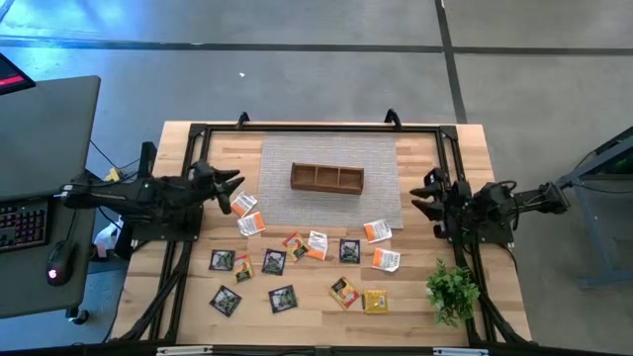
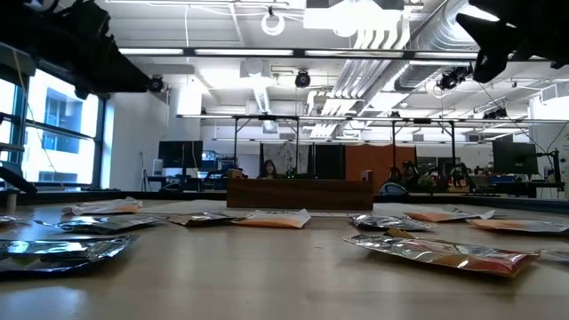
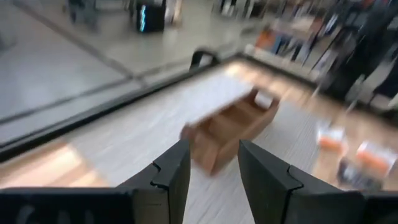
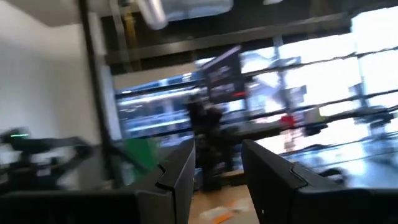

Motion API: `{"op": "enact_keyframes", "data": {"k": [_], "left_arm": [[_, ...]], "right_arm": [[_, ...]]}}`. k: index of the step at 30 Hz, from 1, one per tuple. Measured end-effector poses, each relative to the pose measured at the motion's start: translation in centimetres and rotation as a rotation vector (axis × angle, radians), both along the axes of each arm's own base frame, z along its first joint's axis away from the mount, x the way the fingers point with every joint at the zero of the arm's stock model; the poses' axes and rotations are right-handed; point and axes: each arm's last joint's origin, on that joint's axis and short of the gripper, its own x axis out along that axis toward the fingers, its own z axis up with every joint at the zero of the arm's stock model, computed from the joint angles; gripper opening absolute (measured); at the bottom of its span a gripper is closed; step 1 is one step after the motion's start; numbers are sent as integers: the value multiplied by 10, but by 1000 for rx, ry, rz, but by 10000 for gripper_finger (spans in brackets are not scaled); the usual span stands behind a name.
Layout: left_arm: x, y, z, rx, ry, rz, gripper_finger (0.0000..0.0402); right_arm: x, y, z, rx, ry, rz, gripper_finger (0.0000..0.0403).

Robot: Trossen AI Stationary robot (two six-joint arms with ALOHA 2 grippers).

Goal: Pick & Place Tea
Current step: Put the orange tea bag into the left section of the wooden organizer

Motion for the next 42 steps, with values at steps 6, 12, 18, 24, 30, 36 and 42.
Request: {"op": "enact_keyframes", "data": {"k": [6, 12, 18, 24, 30, 36, 42], "left_arm": [[10, -1, -6, -118, 254, 69, 133], [30, -6, -29, -227, 432, 91, 133], [44, 7, -40, -299, 522, 204, 133], [58, 38, -29, -329, 610, 208, 133], [64, 61, -43, -426, 722, 76, 133], [69, 68, -56, -449, 807, 0, 148], [74, 70, -66, -458, 862, -9, 170]], "right_arm": [[0, -3, -1, -61, 31, -139, 129], [5, 0, -3, -71, 59, -74, 129], [6, -2, 23, -84, -10, -150, 129], [27, -4, 48, -85, 112, -339, 129], [78, -2, 41, -35, 325, -250, 129], [117, -4, 18, -64, 517, -262, 129], [139, -11, 11, -23, 576, -247, 129]]}}
